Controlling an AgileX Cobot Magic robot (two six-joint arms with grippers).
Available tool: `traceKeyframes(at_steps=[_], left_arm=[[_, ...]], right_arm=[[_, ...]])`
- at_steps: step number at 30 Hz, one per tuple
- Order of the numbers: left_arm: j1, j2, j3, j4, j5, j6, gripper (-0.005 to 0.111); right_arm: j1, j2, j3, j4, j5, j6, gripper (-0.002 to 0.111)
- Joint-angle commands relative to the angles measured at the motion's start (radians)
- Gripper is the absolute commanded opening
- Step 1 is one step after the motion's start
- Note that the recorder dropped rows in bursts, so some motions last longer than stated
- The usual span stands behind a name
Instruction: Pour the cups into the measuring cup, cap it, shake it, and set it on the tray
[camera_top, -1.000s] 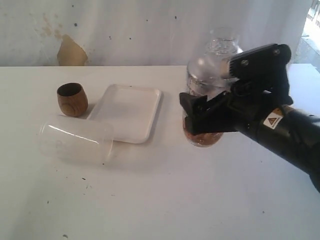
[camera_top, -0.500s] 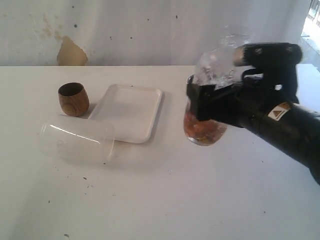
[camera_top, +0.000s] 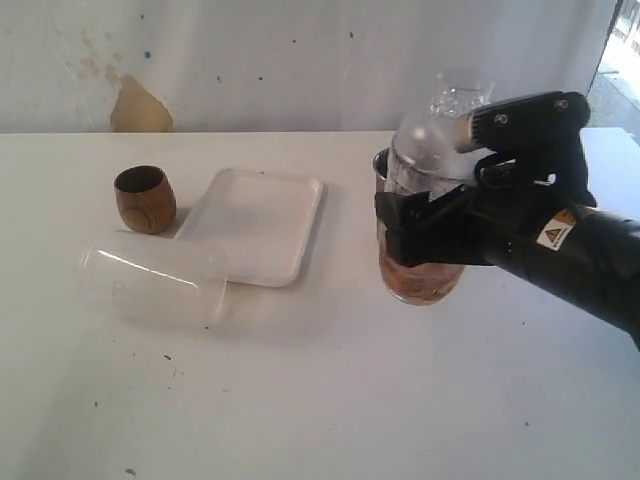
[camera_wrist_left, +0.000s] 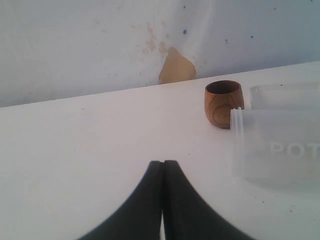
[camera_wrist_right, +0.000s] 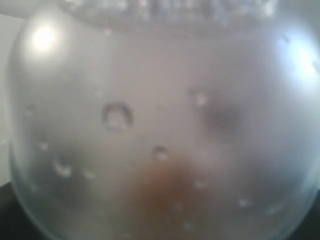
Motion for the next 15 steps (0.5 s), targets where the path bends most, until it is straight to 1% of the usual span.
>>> traceKeyframes(at_steps=[1,3,5,7,8,10,12,15], left_arm=[[-0.001,-0.005,0.005,0.012,-0.015,0.021,0.0],[-0.001,-0.005,0.005,0.0,-0.061,0.026,0.0],[-0.001,-0.005,0.005,-0.068,-0.126,-0.017,0.0],[-0.001,-0.005,0.005,-0.091,-0.242,-0.047,0.0],[-0.003,-0.005,0.005,-0.114,-0.312,-0.084,0.0],[-0.003,-0.005,0.005,-0.151,-0.408,-0.2,0.0],[-0.003,-0.005,0.005,-0.171,-0.425,-0.365,0.0],[-0.003,-0.005,0.005,-0.171,-0.37,-0.563,0.0]], right_arm=[[-0.005,-0.016,0.008,0.035,-0.063,-0.017,0.0],[0.001,-0.014,0.007,0.025,-0.068,-0.017,0.0],[0.002,-0.014,0.007,0.025,-0.064,-0.017,0.0],[0.002,-0.014,0.007,0.025,-0.062,-0.017,0.0],[0.002,-0.014,0.007,0.025,-0.057,-0.017,0.0],[0.002,-0.014,0.007,0.025,-0.052,-0.017,0.0],[0.002,-0.014,0.007,0.025,-0.047,-0.017,0.0],[0.002,-0.014,0.007,0.025,-0.047,-0.017,0.0]])
